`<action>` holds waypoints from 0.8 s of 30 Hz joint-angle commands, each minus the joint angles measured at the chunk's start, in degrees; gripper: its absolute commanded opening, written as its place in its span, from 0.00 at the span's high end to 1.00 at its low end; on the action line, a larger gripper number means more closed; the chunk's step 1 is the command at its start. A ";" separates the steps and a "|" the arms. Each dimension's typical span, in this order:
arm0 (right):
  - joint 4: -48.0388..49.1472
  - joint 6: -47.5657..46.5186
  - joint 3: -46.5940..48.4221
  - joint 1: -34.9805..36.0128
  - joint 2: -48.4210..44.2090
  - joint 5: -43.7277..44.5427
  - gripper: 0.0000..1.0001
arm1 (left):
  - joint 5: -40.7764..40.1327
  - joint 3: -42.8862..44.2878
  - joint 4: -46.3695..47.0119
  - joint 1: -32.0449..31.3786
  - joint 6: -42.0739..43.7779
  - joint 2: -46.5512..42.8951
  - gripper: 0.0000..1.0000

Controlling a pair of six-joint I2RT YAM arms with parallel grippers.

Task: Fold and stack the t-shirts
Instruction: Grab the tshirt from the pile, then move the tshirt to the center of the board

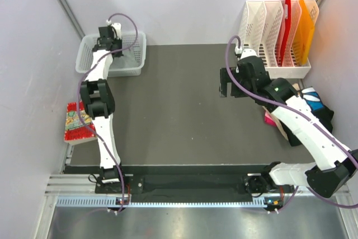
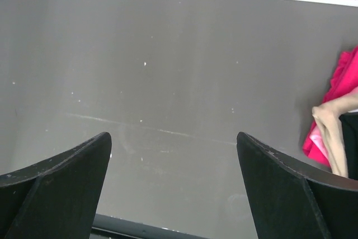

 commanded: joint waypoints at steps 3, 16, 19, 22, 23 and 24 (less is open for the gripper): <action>4.40 -1.40 -1.54 1.03 -2.40 -1.93 0.07 | 10.02 2.41 5.58 0.17 0.69 -20.92 1.00; 7.04 -2.89 -4.00 1.03 -4.78 0.53 0.08 | 24.53 -4.33 -13.82 -13.95 16.14 -40.09 1.00; 7.48 -2.89 -4.53 1.03 -5.74 2.11 0.09 | 25.67 -9.26 -18.49 -18.44 19.85 -43.69 1.00; 7.75 -2.89 -4.79 1.03 -6.80 2.47 0.09 | 26.64 -11.21 -20.87 -22.48 20.20 -45.37 1.00; 7.75 -2.89 -4.88 1.03 -7.06 2.55 0.10 | 26.99 -11.39 -21.31 -23.46 19.94 -45.28 1.00; 7.66 -2.63 -4.88 1.03 -7.24 2.82 0.10 | 27.17 -11.39 -22.01 -24.25 19.33 -45.02 1.00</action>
